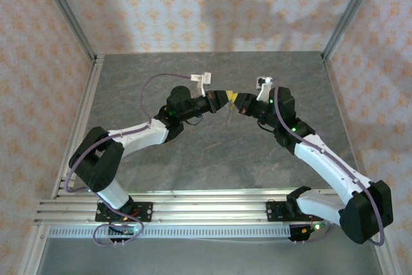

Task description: Put the keys on the keyring

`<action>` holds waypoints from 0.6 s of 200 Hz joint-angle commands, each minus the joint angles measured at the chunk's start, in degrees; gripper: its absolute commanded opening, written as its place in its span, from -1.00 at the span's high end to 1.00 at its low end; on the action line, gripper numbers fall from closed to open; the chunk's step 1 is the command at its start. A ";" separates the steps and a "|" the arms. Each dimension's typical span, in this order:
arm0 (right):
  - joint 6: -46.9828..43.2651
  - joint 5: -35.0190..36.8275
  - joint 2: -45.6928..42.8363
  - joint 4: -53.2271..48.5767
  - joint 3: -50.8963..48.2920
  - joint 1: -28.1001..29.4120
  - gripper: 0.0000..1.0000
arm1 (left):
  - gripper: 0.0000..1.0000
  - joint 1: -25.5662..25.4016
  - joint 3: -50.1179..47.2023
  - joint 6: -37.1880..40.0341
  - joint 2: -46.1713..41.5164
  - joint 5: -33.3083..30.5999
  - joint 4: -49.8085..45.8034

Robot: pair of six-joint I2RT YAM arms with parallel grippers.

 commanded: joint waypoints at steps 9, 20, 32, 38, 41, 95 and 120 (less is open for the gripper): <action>0.38 -3.33 1.79 2.37 1.81 3.03 1.00 | 1.00 -0.90 1.71 0.17 -1.99 1.22 3.12; 0.04 -2.57 1.62 1.84 1.63 3.00 1.00 | 1.00 -0.92 1.71 0.17 -1.99 1.09 3.12; -0.42 -0.93 1.28 1.05 1.29 3.00 1.00 | 1.00 -0.94 1.76 0.08 -2.03 0.79 3.13; -0.48 -0.38 1.07 0.83 1.01 2.99 1.00 | 1.00 -0.93 1.64 0.00 -2.08 0.40 3.20; -0.48 -0.08 0.98 0.83 0.85 2.99 1.00 | 1.00 -0.91 1.56 -0.05 -2.14 0.24 3.27; 4.07 1.14 0.84 4.80 -1.71 2.99 1.00 | 1.00 -1.29 -1.94 -4.64 -3.33 -7.18 9.88; 7.79 1.93 1.21 8.39 -2.54 2.99 1.00 | 1.00 -2.50 -2.52 -5.28 -4.25 -10.58 10.97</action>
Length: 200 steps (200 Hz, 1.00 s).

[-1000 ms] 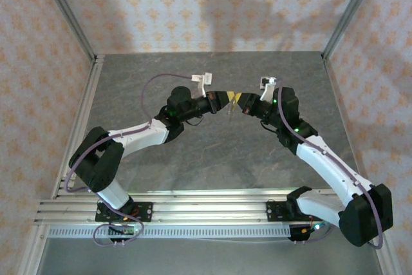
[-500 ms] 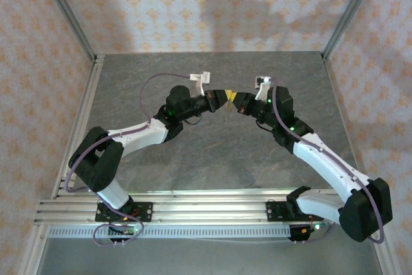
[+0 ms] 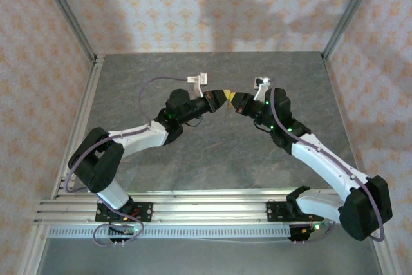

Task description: Put the keys on the keyring

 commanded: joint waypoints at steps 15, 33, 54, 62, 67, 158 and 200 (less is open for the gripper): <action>6.32 -0.85 0.28 6.48 -1.75 1.26 1.00 | 1.00 -2.08 -0.86 -3.27 -4.06 -6.85 9.05; 8.64 0.13 0.31 8.59 -2.54 1.24 1.00 | 1.00 -2.18 -2.32 -5.85 -4.19 -10.30 13.54; 11.08 1.28 0.22 10.82 -3.53 1.22 1.00 | 1.00 -2.35 -3.16 -8.46 -4.07 -13.26 16.55; 11.79 1.63 0.21 11.51 -3.78 1.25 1.00 | 1.00 -2.53 -3.16 -8.98 -3.96 -13.87 17.11; 12.06 1.92 0.29 11.76 -3.83 1.22 1.00 | 1.00 -2.68 -3.08 -9.16 -3.92 -14.17 17.30; 14.81 -0.21 2.94 15.68 -1.02 3.97 1.00 | 1.00 -4.53 -0.55 -8.88 -1.68 -14.66 17.00; 13.16 -0.76 4.97 14.70 0.64 6.06 1.00 | 1.00 -4.72 0.17 -8.79 -0.62 -14.41 16.91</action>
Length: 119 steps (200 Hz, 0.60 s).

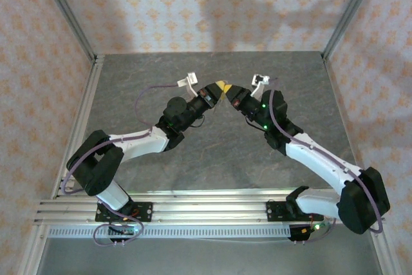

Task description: Put the keys on the keyring

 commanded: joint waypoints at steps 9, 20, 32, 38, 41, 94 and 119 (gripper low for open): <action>-1.63 -3.43 1.31 -1.03 1.45 2.51 1.00 | 1.00 -1.76 3.56 -0.14 0.71 2.42 5.39; -2.30 -3.24 1.14 -1.70 1.40 2.51 1.00 | 1.00 -1.73 3.65 -0.01 0.81 2.55 5.13; -2.66 -3.21 1.22 -2.27 1.48 2.51 1.00 | 1.00 -1.76 3.64 0.08 0.91 2.64 5.00; -2.79 -3.37 1.26 -2.54 1.61 2.51 1.00 | 1.00 -1.83 3.61 0.08 0.91 2.64 5.06; -2.88 -3.42 1.34 -2.64 1.66 2.51 1.00 | 1.00 -1.82 3.61 0.08 0.99 2.64 5.08; -6.91 -2.30 -1.23 -8.31 3.35 1.97 0.67 | 1.00 -1.79 4.10 0.67 1.02 3.91 4.80; -8.63 -2.23 -5.24 -11.86 3.86 -0.18 0.34 | 1.00 -1.75 4.37 1.31 0.59 4.82 4.30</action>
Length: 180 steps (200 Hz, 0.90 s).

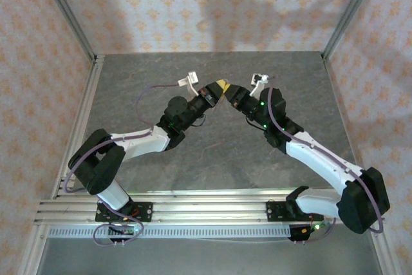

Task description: Put the keys on the keyring

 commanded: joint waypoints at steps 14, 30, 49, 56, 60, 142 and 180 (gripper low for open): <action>-4.04 -4.17 -6.72 -7.03 1.93 -2.23 0.24 | 1.00 -1.71 3.58 1.56 -0.61 4.83 3.50; -4.64 -4.50 -10.31 -9.34 1.57 -4.97 0.19 | 1.00 -1.71 3.85 1.86 -0.84 5.66 3.05; -5.46 -4.49 -13.98 -12.01 1.65 -8.11 0.16 | 1.00 -1.71 4.24 2.12 -1.14 6.76 2.70; -5.65 -4.44 -15.01 -12.72 1.74 -9.05 0.14 | 1.00 -1.71 4.42 2.29 -1.20 7.10 2.52; -5.75 -4.43 -15.45 -12.89 1.82 -9.58 0.14 | 1.00 -1.71 4.47 2.33 -1.27 7.36 2.48; -5.23 -7.11 -11.19 -9.04 2.90 -12.43 0.43 | 1.00 -1.72 6.47 3.22 -1.97 12.02 0.96; -3.34 -11.74 -8.49 -2.21 1.12 -12.45 0.47 | 1.00 -1.73 6.94 3.36 -2.03 12.58 0.41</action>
